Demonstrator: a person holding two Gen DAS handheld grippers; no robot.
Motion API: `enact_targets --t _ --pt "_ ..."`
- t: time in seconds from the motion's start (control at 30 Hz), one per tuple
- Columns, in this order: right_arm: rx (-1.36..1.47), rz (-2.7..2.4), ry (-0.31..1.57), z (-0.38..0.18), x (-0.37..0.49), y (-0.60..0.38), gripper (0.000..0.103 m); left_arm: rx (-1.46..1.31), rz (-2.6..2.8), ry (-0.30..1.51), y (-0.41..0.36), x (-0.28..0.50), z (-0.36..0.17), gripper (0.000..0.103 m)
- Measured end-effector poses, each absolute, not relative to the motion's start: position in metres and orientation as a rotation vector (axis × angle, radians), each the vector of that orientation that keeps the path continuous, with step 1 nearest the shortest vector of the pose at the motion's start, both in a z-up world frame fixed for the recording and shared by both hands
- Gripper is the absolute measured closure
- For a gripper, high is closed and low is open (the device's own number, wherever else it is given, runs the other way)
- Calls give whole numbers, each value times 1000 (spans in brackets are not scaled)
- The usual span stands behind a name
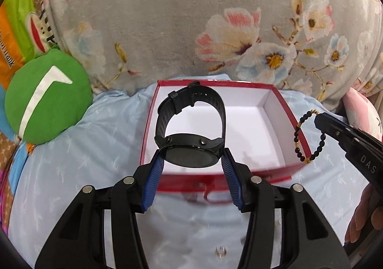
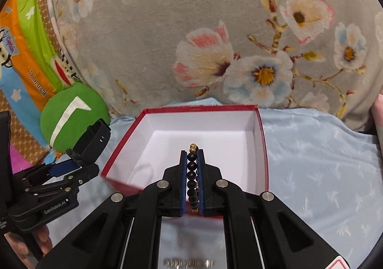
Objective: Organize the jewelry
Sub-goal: 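Carry both items over the red box and open both tools to drop them, then move the right tool to the pearl strand and grasp it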
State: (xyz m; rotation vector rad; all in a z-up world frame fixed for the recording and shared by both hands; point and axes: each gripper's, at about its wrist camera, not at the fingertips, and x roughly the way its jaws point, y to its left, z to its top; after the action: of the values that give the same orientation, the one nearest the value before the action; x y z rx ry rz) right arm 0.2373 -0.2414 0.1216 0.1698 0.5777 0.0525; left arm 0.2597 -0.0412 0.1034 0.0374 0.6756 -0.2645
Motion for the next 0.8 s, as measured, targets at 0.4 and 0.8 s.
enact_targets --t 0.4,0.8 --pt "170 13 669 68 326 -252 84 66 -259 737 -71 358 55 22" --pt "175 21 574 90 250 -246 51 1 -194 665 -23 304 89 10"
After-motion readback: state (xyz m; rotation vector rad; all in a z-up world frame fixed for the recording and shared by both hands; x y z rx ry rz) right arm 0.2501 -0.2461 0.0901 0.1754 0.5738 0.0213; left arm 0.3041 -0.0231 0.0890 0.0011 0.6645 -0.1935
